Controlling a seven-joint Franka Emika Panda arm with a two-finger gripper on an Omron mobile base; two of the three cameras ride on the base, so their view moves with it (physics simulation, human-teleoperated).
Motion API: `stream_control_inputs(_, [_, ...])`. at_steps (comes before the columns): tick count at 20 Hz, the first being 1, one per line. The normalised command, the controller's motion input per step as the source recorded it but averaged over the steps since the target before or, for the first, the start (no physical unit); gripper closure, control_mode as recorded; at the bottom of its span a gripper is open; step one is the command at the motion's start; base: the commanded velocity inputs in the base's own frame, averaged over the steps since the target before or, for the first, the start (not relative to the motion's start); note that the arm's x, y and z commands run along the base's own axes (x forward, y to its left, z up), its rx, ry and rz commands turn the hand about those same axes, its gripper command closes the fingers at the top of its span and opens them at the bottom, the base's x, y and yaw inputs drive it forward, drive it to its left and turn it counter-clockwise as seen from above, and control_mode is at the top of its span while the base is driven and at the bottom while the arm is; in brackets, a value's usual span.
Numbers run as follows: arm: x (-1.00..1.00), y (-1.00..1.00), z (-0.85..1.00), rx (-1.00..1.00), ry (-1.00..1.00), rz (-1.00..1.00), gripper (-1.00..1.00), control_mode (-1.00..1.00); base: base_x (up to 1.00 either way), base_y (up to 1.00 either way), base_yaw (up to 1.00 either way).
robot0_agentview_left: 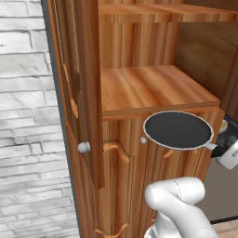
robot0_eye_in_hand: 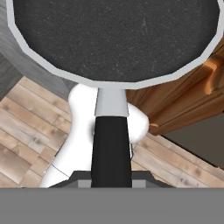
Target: Retrieve the pan from the cabinet, then place the raw meat into the pan to avoid contamination.
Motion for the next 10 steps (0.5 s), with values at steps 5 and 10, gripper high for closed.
stream_control_inputs(5, [0.00, 0.00, 0.00, 0.00, 0.00, 0.00, 1.00, 1.00, -0.01, 0.00, 0.00])
stream_control_inputs(10, [0.00, 0.00, 0.00, 0.00, 0.00, 0.00, 1.00, 1.00, -0.09, 0.00, 0.00])
